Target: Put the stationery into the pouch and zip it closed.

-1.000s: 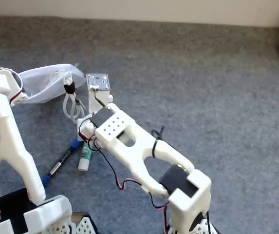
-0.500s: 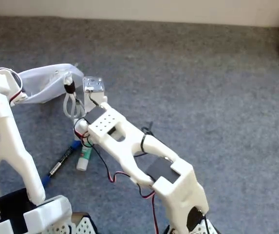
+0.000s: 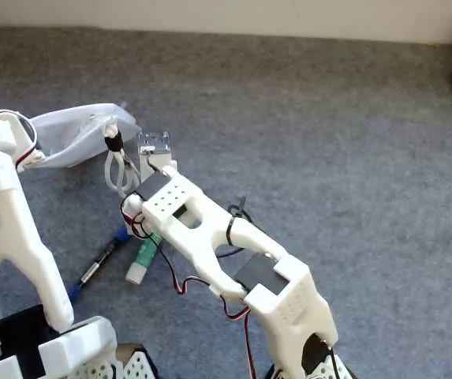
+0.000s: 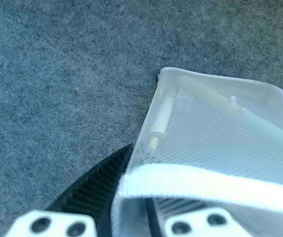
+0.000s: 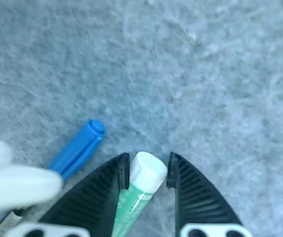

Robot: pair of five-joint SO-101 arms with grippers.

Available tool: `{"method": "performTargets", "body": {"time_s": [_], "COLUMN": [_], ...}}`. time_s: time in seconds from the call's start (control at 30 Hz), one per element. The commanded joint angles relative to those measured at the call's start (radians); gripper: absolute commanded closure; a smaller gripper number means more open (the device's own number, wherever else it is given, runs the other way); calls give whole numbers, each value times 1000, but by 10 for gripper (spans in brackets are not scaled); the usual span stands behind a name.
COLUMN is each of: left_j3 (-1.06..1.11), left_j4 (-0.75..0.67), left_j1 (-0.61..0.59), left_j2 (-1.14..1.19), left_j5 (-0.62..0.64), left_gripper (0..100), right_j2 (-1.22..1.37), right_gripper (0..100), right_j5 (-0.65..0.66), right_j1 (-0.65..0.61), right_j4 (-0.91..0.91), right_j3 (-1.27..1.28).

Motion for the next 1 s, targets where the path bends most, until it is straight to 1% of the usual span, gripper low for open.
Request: {"method": "performTargets", "body": {"time_s": [0.0, 0.17, 0.27, 0.5, 0.63, 0.8, 0.9, 0.97], "left_j3": [-2, -2, -2, -2, -2, -2, -2, -2], "left_j4": [-12, -12, -12, -12, -12, -12, -12, -12], "left_j1": [-10, -10, -10, -10, -10, -10, -10, -10], "left_j2": [8, 8, 8, 8, 8, 8, 8, 8], "left_j5": [6, 6, 8, 6, 6, 6, 6, 6], "left_gripper": [993, 993, 993, 993, 993, 993, 993, 993], "right_j2": [-8, 70, 153, 331, 430, 519, 526, 524], "right_gripper": [875, 875, 875, 875, 875, 878, 881, 908], "right_j5": [-8, -12, -64, -80, -80, -80, -75, -72], "right_j1": [8, 10, 8, 10, 7, 8, 12, 12], "right_j4": [91, 199, 245, 463, 556, 642, 645, 645], "right_j3": [-105, -226, -305, -602, -751, -915, -969, -969]}}
